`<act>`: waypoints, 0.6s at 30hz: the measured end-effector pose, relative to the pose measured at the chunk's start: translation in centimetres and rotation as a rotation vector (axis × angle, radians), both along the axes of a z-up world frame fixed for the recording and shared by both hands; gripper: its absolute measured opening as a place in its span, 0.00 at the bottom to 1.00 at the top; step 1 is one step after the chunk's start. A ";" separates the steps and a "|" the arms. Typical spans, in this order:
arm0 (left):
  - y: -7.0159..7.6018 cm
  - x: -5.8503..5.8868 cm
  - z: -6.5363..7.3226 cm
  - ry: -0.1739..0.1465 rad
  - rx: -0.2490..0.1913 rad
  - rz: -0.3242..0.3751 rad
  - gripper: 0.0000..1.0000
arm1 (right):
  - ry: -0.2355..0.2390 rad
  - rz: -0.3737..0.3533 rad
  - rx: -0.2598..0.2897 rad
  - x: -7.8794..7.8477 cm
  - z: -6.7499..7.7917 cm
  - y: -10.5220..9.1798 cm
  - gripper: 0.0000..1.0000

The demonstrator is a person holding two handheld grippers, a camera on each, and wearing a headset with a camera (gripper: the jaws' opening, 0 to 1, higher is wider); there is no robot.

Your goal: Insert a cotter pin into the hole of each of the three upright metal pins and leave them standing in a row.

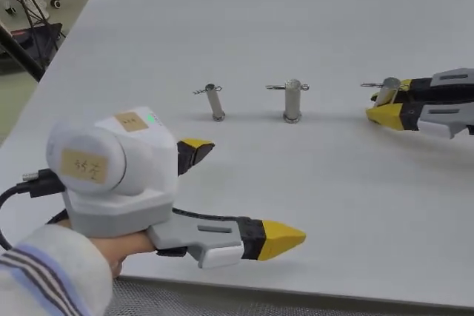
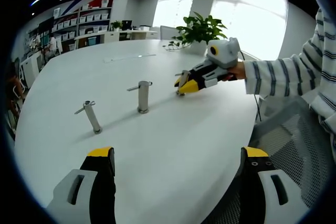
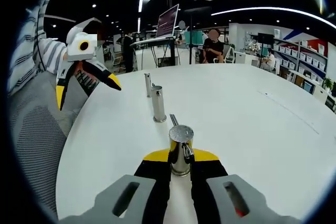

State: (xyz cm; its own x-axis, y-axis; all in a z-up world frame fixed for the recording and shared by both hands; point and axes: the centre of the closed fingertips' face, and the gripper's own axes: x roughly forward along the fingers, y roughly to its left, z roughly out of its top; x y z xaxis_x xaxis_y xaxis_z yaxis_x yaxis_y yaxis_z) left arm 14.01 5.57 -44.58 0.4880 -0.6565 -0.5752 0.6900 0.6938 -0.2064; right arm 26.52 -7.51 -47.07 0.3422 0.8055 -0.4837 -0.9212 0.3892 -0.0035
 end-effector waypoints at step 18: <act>0.1 -0.3 0.2 0.006 0.002 0.009 0.99 | -0.031 0.020 0.010 -0.2 0.5 0.0 0.13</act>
